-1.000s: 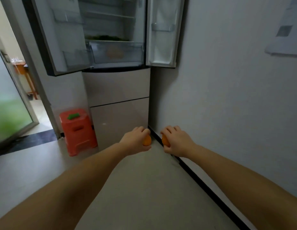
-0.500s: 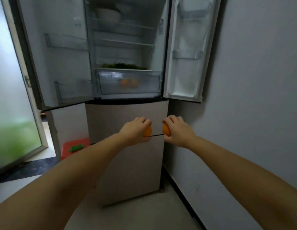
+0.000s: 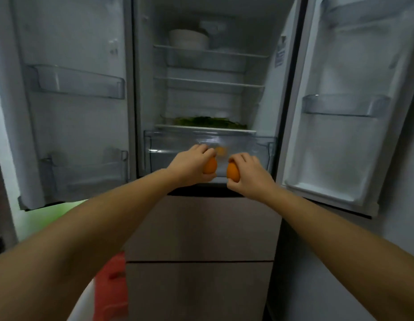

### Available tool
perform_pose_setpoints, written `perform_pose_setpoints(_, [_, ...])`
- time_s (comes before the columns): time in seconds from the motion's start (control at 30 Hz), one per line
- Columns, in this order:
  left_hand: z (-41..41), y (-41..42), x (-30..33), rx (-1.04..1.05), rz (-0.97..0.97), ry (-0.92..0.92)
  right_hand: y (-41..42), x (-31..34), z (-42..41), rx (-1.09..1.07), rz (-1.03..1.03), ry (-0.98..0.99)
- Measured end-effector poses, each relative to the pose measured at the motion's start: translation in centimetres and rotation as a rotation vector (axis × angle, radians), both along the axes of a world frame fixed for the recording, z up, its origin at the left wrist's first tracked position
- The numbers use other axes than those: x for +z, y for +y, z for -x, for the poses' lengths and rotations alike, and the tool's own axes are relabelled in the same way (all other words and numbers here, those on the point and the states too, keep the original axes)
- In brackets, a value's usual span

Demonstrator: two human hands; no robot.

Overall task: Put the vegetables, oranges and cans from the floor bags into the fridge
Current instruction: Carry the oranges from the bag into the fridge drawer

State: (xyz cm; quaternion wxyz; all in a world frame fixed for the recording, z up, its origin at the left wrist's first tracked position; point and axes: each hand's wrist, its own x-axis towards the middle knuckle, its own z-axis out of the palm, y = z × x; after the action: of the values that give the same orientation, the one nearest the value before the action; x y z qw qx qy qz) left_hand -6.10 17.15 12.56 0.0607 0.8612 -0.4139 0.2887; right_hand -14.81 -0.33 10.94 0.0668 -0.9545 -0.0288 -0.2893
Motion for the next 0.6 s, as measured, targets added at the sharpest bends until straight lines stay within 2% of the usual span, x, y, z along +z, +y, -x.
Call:
perform_pose_setpoints(0.17, [-10.3,-4.1,3.1,-0.024,0.12,-0.086,-3.3,2.5,-10.6,0.066,-0.029,-0.122])
perform_pose_setpoints(0.3, [-18.2,-7.2,7.7,-0.043,0.19,-0.134,-5.9,8.1,-18.5,0.087,0.01,-0.245])
perform_pose_setpoints(0.37, [-21.8,-8.8,10.0,-0.041,0.208,-0.087,-7.1,10.9,-22.1,0.088,-0.015,-0.285])
perform_pose_setpoints(0.47, [-26.9,-10.7,11.6,0.04,0.037,0.079,-8.8,13.5,-27.3,0.098,-0.017,-0.113])
perform_pose_setpoints(0.6, [-33.0,-11.3,10.8,0.257,-0.397,0.361,-9.7,13.7,-33.7,0.162,0.135,0.358])
